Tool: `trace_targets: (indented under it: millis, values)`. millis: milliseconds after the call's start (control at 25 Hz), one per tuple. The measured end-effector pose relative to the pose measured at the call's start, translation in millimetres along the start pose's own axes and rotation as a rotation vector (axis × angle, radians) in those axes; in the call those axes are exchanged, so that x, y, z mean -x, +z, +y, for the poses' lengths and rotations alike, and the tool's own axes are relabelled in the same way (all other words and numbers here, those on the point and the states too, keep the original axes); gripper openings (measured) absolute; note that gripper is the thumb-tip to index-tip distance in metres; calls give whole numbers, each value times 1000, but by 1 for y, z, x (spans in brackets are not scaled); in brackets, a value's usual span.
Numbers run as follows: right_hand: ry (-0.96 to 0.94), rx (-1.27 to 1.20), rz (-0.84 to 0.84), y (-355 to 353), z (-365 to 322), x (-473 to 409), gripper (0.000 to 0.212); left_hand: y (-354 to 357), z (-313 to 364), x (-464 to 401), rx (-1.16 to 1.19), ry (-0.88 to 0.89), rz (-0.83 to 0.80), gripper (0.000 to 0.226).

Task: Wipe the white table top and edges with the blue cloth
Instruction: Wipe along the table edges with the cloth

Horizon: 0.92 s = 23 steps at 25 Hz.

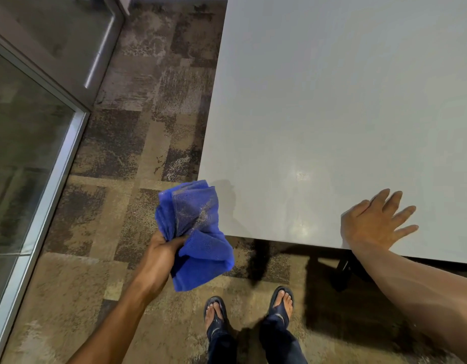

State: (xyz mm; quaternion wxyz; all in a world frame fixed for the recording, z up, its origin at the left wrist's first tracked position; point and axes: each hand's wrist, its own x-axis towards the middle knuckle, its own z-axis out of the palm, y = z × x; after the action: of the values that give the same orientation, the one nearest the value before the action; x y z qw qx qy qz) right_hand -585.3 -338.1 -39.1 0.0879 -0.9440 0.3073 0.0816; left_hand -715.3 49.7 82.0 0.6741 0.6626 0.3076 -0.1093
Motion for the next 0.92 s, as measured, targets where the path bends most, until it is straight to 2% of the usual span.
trace_targets:
  millis: [80, 200, 400, 560, 600, 640, 680, 720, 760, 800, 880, 920]
  values:
    - [-2, 0, -3, 0, -1, 0, 70, -2, -7, 3, 100, -20, 31, 45]
    - [-5, 8, 1, 2, 0, 0, 71, -4, -22, 11, 84, -34, 81, 44]
    - [-15, 6, 19, 2, -2, 2, 67, -11, -43, 29, 211, 23, -7, 48]
    - [-47, -24, 43, -4, -6, 7, 59, -28, -57, 45, 369, 48, -164, 33]
    - [-54, -29, 41, -6, -7, 9, 58, -34, -62, 51, 401, 55, -216, 36]
    - [-50, -31, 40, -7, -10, 11, 58, -41, -66, 56, 413, 35, -229, 55]
    - [-42, -32, 35, -9, -11, 14, 57, -49, -71, 58, 402, 10, -212, 75]
    - [-35, -25, 27, -11, -12, 14, 57, -56, -75, 60, 359, -6, -152, 84]
    - [-40, 5, 3, -13, -11, 13, 59, -62, -82, 60, 272, -6, -68, 80]
    - [-66, 52, -40, -17, -9, 12, 61, -67, -86, 62, 172, 10, 18, 63]
    - [-136, 119, -201, -31, -7, 4, 69, -77, -94, 71, 126, 31, 195, 22]
    - [-150, 139, -256, -38, -8, 2, 71, -81, -98, 77, 130, 32, 261, 26]
